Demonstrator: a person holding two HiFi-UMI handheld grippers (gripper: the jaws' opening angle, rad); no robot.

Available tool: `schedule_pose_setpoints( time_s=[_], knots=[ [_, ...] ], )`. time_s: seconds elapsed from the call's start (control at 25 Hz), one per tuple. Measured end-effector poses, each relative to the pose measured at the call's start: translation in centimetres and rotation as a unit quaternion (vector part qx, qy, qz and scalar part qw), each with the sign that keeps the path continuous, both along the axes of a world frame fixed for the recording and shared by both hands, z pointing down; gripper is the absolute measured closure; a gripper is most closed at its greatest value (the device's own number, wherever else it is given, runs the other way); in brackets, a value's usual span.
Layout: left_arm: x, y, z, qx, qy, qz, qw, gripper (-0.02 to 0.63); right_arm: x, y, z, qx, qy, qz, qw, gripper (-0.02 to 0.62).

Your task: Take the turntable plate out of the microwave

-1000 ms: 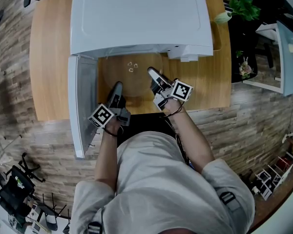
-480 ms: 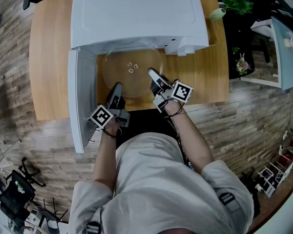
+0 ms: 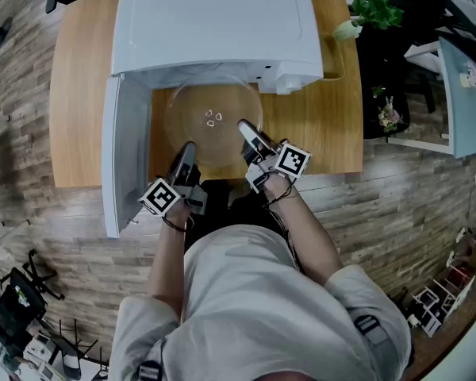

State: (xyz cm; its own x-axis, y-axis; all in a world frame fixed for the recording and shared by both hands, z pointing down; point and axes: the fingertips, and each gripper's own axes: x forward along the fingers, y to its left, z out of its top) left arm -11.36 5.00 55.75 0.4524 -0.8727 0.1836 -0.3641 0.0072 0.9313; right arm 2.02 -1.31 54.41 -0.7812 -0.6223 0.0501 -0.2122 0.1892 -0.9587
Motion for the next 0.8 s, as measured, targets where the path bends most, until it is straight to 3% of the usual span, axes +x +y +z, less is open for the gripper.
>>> schedule_pose_setpoints(
  time_s=[0.16,0.28,0.44,0.8],
  knots=[
    [0.6,1.4,0.0,-0.017,-0.013,-0.027,0.9994,0.517,0.5,0.3,-0.5,0.009,-0.005,-0.025,1.000,0.538],
    [1.3,1.9,-0.7,0.001,-0.005,-0.043,0.9991,0.517,0.9,0.6,-0.5,0.013,0.003,-0.041,0.999,0.537],
    [1.8,3.7,-0.3,-0.026,-0.011,-0.066,0.9974,0.517,1.7,1.4,-0.8,0.019,0.016,-0.058,0.998,0.537],
    [4.9,5.5,-2.5,0.001,-0.005,-0.096,0.9954,0.515,4.4,2.6,-3.2,0.043,0.017,-0.080,0.996,0.537]
  ],
)
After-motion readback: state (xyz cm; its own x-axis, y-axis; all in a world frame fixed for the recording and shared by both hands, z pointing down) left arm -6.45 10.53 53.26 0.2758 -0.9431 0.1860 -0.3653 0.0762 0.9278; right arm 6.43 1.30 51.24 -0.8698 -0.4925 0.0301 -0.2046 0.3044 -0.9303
